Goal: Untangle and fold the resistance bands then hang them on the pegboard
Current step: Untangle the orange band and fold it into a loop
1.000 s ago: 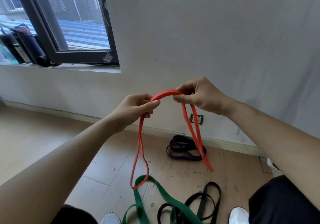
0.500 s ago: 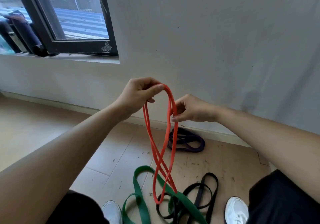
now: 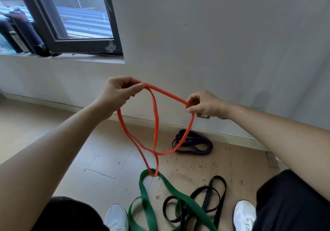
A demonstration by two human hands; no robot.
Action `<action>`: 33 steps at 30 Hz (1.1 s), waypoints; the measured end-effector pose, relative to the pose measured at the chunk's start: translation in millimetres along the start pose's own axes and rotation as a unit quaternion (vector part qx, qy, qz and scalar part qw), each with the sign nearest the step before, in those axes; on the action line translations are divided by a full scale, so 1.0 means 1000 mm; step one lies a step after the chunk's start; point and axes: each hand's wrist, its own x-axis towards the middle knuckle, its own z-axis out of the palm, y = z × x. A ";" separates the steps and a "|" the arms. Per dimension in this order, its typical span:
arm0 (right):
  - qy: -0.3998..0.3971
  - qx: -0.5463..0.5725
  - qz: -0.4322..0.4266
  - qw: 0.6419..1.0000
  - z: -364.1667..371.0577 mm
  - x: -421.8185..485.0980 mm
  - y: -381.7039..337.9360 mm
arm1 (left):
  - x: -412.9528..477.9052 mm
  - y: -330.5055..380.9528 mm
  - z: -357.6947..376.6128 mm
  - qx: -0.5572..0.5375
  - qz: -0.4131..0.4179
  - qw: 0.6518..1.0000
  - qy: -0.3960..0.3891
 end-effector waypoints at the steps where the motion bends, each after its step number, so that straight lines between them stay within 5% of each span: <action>1: 0.022 0.001 -0.004 1.000 -0.002 0.001 0.002 | -0.001 -0.003 -0.002 0.007 -0.010 1.000 -0.009; 12: 0.035 0.056 -0.002 0.998 -0.013 0.001 0.012 | -0.001 -0.012 0.001 0.042 -0.027 0.998 -0.040; 19: -0.156 0.089 0.048 0.983 -0.028 -0.010 0.015 | -0.002 -0.013 -0.001 0.023 -0.046 0.997 -0.053; 26: -0.295 0.214 0.067 0.929 -0.039 -0.011 0.015 | -0.002 -0.013 -0.003 -0.003 -0.063 0.997 -0.047; 29: -0.276 0.245 0.061 0.927 -0.041 -0.010 0.016 | -0.003 -0.013 -0.004 -0.007 -0.065 0.997 -0.051; 33: -0.153 0.177 0.058 0.970 -0.035 -0.009 0.016 | -0.003 -0.014 -0.004 -0.005 -0.059 0.997 -0.051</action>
